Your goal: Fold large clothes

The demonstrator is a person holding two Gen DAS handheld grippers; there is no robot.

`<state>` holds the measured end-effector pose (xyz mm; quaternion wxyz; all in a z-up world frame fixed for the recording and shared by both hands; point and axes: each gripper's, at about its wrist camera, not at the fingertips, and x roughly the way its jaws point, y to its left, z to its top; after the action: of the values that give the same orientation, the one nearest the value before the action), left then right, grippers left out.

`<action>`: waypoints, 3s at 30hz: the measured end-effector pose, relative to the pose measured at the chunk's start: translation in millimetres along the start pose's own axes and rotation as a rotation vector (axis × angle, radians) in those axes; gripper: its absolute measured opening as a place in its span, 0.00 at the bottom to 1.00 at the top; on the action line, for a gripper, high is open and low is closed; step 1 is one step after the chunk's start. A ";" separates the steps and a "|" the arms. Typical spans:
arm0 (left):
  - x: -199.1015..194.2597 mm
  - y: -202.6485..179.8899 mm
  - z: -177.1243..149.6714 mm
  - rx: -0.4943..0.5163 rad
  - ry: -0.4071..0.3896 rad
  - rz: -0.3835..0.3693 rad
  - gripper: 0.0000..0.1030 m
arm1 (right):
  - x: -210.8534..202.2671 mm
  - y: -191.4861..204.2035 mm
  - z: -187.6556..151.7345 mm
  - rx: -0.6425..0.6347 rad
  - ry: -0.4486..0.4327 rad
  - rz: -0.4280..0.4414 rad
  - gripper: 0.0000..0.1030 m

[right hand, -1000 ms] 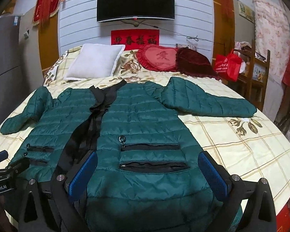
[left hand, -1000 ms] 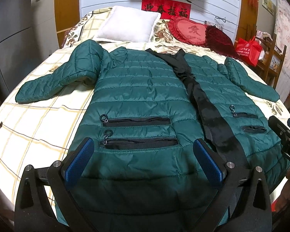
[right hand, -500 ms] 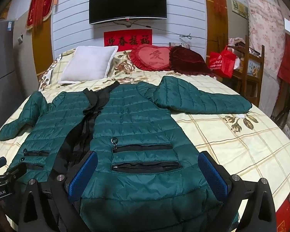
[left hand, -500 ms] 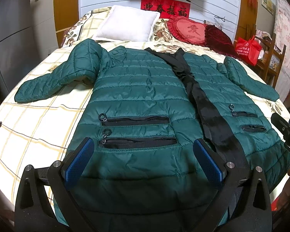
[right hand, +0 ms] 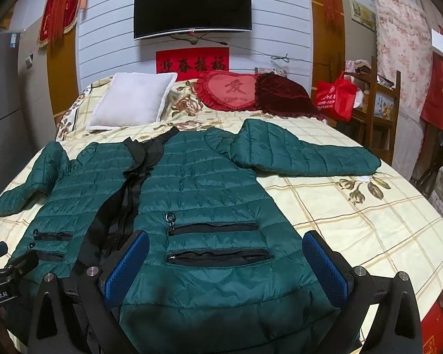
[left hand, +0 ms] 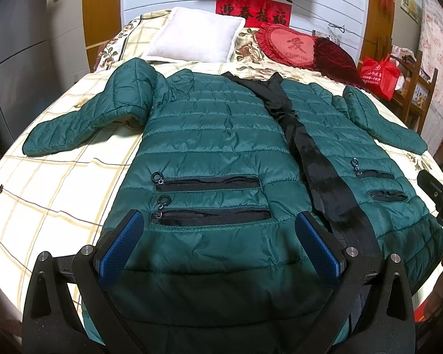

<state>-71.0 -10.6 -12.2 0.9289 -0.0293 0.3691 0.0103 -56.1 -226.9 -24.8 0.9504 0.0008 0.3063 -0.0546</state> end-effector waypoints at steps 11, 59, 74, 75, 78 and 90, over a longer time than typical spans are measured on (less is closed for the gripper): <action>1.9 0.0 -1.3 0.000 0.006 0.005 1.00 | -1.6 0.5 -0.8 0.005 0.013 -0.001 1.00; 3.6 -0.9 -4.2 0.006 0.005 0.001 1.00 | 3.9 7.3 -1.4 0.017 0.020 0.018 1.00; 3.4 -0.7 -3.8 0.006 0.008 0.002 1.00 | 1.6 1.4 -0.5 0.034 0.023 0.019 1.00; 3.0 -0.8 -3.9 0.006 0.007 0.002 1.00 | 1.5 1.3 -0.5 0.035 0.024 0.020 1.00; 3.4 -1.0 -3.9 0.006 0.009 0.002 1.00 | 1.4 1.6 -0.5 0.035 0.024 0.019 1.00; 3.4 -0.9 -3.6 0.006 0.009 0.002 1.00 | 1.5 -0.6 -0.4 0.035 0.022 0.020 1.00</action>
<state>-70.9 -11.7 -17.1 0.9273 -0.0262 0.3734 0.0100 -55.2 -227.6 -26.0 0.9473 0.0209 0.3157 -0.0506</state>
